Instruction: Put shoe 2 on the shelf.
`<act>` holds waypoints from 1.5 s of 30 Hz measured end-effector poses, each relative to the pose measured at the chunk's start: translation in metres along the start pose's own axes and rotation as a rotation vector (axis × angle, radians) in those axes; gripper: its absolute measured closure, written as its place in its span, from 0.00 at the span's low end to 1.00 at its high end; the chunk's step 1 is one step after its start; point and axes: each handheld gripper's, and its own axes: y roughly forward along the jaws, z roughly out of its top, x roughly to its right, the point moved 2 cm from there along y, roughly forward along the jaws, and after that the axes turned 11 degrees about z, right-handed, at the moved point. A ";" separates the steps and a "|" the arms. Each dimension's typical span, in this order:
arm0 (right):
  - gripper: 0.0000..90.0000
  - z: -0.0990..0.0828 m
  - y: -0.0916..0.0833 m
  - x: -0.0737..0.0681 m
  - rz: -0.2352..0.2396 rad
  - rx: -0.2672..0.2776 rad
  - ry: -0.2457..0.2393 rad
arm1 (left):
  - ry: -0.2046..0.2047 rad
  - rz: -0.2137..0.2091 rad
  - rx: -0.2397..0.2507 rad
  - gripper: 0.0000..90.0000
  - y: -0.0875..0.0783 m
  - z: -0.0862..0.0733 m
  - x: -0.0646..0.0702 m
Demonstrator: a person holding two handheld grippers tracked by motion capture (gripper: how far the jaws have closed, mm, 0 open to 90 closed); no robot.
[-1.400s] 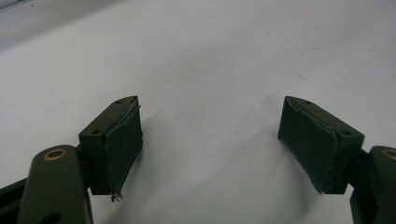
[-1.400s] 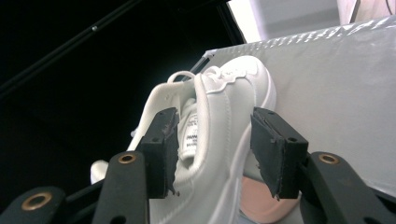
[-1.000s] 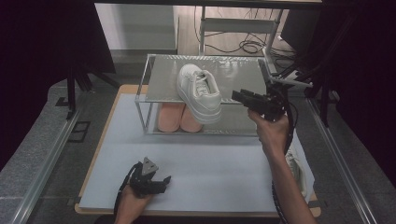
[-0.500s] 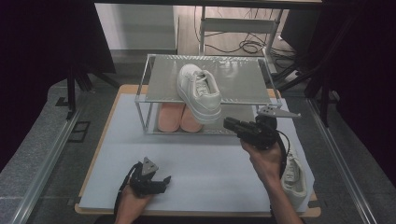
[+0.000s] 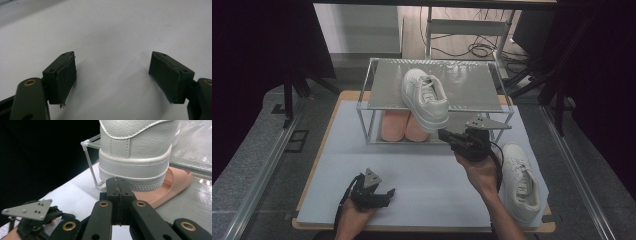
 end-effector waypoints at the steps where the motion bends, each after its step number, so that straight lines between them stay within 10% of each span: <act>1: 1.00 0.000 0.002 0.001 0.001 0.002 0.001 | 0.000 0.000 0.000 0.24 0.000 0.000 0.000; 45: 1.00 0.023 0.080 0.019 0.039 -0.012 0.036 | 0.001 -0.001 0.003 0.25 0.000 0.000 0.000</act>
